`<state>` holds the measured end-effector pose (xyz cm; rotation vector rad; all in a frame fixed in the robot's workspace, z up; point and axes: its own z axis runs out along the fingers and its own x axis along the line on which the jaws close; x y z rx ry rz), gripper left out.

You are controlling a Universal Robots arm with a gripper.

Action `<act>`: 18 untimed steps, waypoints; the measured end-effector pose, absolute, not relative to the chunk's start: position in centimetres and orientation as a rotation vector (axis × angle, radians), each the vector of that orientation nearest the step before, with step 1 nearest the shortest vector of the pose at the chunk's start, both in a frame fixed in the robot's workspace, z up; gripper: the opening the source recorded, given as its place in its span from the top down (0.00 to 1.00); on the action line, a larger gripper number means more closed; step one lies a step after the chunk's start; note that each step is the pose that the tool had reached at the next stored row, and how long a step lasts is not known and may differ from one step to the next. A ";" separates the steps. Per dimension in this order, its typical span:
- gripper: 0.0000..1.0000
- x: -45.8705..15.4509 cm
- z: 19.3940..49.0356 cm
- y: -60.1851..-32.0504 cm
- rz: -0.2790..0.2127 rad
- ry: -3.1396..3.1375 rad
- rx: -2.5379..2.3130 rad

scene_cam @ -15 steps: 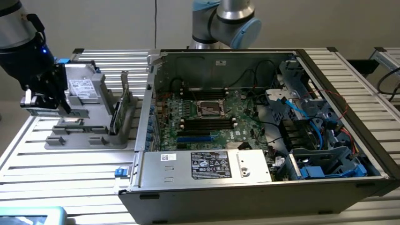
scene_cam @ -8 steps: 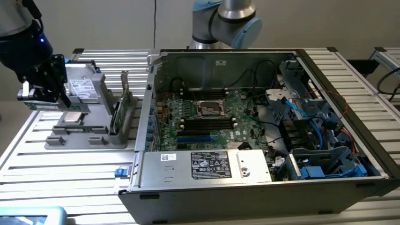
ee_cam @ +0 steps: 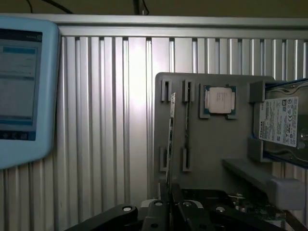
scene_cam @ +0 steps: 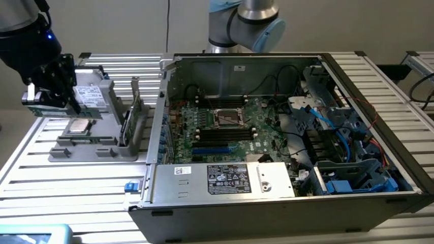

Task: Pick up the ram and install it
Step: 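Pick up the ram and move it above insertion slot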

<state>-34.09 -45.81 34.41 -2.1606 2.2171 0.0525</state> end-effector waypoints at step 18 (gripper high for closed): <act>0.86 -30.0 38.2 -46.9 0.058 2.211 -2.161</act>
